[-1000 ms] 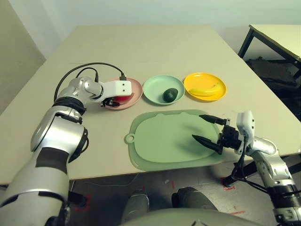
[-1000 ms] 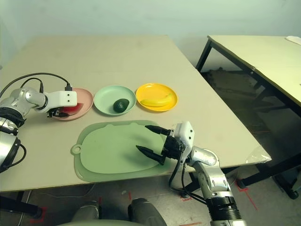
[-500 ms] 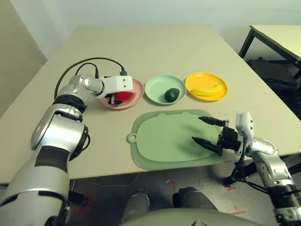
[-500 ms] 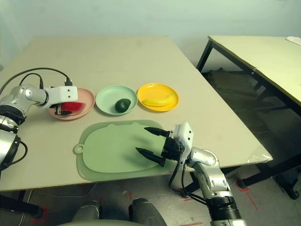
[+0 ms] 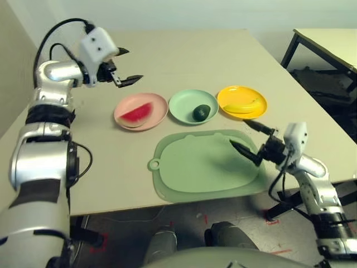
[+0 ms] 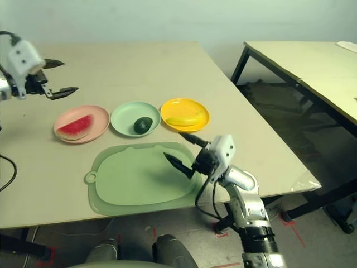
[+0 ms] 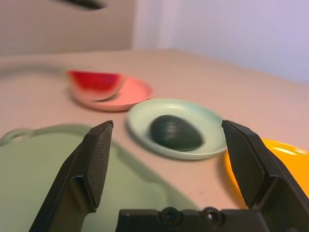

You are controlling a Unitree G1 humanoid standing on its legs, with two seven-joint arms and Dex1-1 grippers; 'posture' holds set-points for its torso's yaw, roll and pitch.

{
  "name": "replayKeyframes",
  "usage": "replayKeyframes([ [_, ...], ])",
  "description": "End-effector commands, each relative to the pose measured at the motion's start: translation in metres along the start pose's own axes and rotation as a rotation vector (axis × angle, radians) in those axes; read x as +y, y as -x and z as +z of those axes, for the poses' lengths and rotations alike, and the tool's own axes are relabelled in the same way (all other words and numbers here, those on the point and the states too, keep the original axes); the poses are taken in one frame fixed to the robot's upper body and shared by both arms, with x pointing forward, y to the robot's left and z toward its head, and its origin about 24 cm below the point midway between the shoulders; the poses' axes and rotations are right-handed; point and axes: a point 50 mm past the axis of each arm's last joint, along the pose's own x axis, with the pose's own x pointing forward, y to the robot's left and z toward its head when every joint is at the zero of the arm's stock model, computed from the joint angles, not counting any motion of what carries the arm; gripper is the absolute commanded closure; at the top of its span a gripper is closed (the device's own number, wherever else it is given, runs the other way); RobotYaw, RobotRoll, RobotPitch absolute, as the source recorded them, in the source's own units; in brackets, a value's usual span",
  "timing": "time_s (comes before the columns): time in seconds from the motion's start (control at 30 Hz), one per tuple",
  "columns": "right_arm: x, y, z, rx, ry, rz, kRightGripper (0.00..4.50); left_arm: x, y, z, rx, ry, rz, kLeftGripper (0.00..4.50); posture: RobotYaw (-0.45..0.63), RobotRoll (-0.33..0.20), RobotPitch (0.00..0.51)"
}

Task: Place the fruits into color-matched plates.

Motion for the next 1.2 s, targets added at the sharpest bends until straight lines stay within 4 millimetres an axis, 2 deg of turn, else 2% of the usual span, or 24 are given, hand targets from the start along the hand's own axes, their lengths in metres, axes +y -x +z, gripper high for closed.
replayKeyframes([
  [0.03, -0.007, 0.014, -0.017, 0.087, -0.036, -0.099, 0.00, -0.019, 0.024, -0.019, 0.036, 0.097, 0.105, 0.02, -0.02, 0.000, 0.018],
  [0.13, -0.008, 0.028, -0.026, 0.129, -0.027, -0.133, 0.00, -0.033, 0.051, -0.038, 0.085, 0.151, 0.236, 0.02, -0.01, 0.000, 0.019],
  [0.23, -0.012, 0.055, -0.037, 0.170, -0.008, -0.190, 0.00, -0.051, 0.074, -0.053, 0.088, 0.240, 0.370, 0.02, -0.01, 0.000, 0.023],
  [0.3, -0.015, 0.069, -0.042, 0.193, -0.007, -0.231, 0.00, -0.065, 0.084, -0.061, 0.105, 0.272, 0.397, 0.02, 0.00, 0.000, 0.026],
  [0.5, -0.029, 0.097, -0.045, 0.215, 0.006, -0.362, 0.00, -0.096, 0.099, -0.082, 0.106, 0.415, 0.475, 0.02, -0.01, 0.000, 0.034],
  [0.63, -0.037, 0.116, -0.051, 0.256, -0.023, -0.452, 0.00, -0.103, 0.101, -0.093, 0.049, 0.547, 0.568, 0.02, -0.01, 0.000, 0.038],
  [0.73, -0.045, 0.130, -0.056, 0.278, -0.041, -0.538, 0.00, -0.107, 0.099, -0.103, 0.054, 0.580, 0.589, 0.02, -0.01, 0.000, 0.039],
  [0.93, -0.063, 0.137, -0.058, 0.268, -0.025, -0.658, 0.00, -0.110, 0.105, -0.118, 0.152, 0.555, 0.557, 0.02, -0.01, 0.000, 0.036],
  [1.2, -0.070, 0.139, -0.061, 0.272, 0.000, -0.706, 0.00, -0.112, 0.115, -0.123, 0.214, 0.516, 0.509, 0.02, 0.02, 0.000, 0.049],
])
